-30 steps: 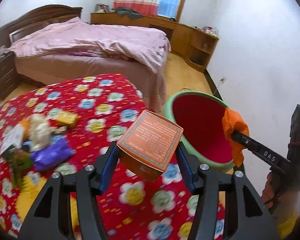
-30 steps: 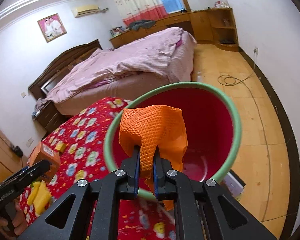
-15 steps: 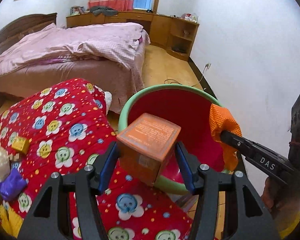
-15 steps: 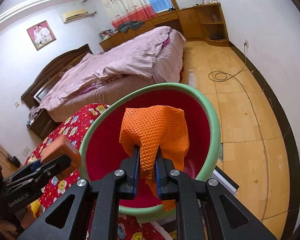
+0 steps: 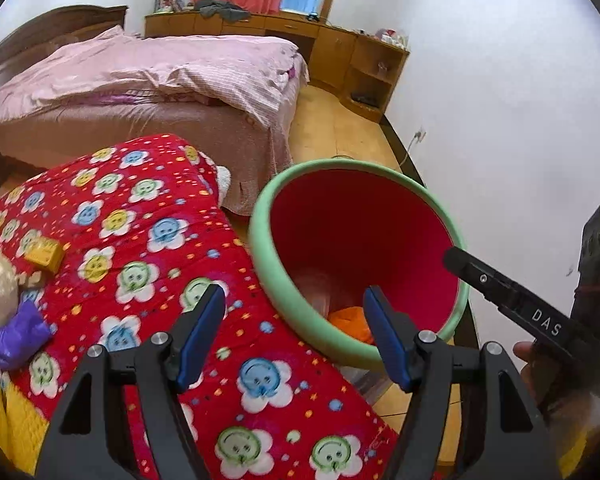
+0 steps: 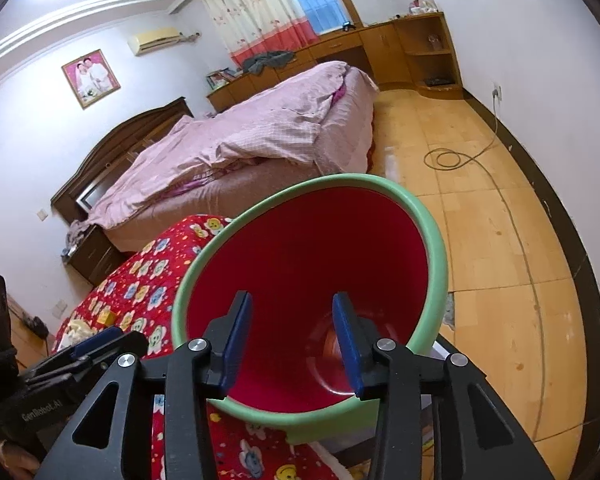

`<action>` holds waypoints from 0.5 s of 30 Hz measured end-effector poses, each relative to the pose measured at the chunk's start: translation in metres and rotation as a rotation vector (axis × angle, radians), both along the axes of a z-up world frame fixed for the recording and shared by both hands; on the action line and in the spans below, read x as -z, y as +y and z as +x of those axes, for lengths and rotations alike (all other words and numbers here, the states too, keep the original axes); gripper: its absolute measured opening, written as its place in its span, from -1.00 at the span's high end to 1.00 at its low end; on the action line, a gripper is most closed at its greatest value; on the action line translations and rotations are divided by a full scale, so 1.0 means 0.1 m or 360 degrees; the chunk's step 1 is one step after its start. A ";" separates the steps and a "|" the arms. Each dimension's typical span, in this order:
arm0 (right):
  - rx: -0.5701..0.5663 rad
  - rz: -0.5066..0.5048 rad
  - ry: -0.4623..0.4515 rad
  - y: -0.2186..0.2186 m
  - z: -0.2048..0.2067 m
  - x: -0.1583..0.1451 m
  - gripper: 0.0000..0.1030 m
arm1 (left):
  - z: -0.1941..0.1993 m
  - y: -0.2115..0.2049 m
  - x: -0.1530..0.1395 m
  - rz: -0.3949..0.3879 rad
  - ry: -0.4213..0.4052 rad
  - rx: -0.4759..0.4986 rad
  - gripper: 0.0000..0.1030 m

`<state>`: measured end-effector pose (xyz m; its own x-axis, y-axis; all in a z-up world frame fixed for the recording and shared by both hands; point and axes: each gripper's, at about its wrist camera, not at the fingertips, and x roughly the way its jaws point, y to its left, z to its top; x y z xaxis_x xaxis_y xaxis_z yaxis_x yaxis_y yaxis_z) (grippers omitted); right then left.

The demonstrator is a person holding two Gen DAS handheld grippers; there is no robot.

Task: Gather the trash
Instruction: 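Move both open tools back over the quilt toward the yellow foam nets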

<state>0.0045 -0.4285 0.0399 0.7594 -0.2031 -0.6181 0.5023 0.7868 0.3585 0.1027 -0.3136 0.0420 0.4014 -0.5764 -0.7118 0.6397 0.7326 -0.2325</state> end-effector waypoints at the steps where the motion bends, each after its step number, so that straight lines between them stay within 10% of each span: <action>1: -0.0007 0.0001 -0.0001 0.01 0.01 -0.01 0.17 | -0.01 0.05 -0.02 -0.0002 0.0001 -0.0018 -0.38; 15: -0.0127 0.0021 0.0002 0.50 0.02 -0.09 0.10 | -0.18 0.81 -0.24 -0.0014 -0.0052 -0.0203 -0.38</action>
